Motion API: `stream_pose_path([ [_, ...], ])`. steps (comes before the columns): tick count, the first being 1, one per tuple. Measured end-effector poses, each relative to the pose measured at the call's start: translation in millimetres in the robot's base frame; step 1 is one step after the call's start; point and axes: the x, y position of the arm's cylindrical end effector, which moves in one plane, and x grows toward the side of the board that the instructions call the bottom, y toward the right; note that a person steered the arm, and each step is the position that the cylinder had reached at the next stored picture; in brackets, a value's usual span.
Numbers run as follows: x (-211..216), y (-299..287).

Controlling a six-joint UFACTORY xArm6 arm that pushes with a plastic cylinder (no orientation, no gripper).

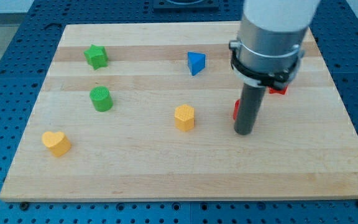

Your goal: Move red circle below the red star

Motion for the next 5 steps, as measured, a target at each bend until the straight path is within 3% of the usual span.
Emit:
stream_pose_path([
  [1, -36, 35],
  [2, -32, 41],
  [4, -37, -39],
  [5, -72, -40],
])
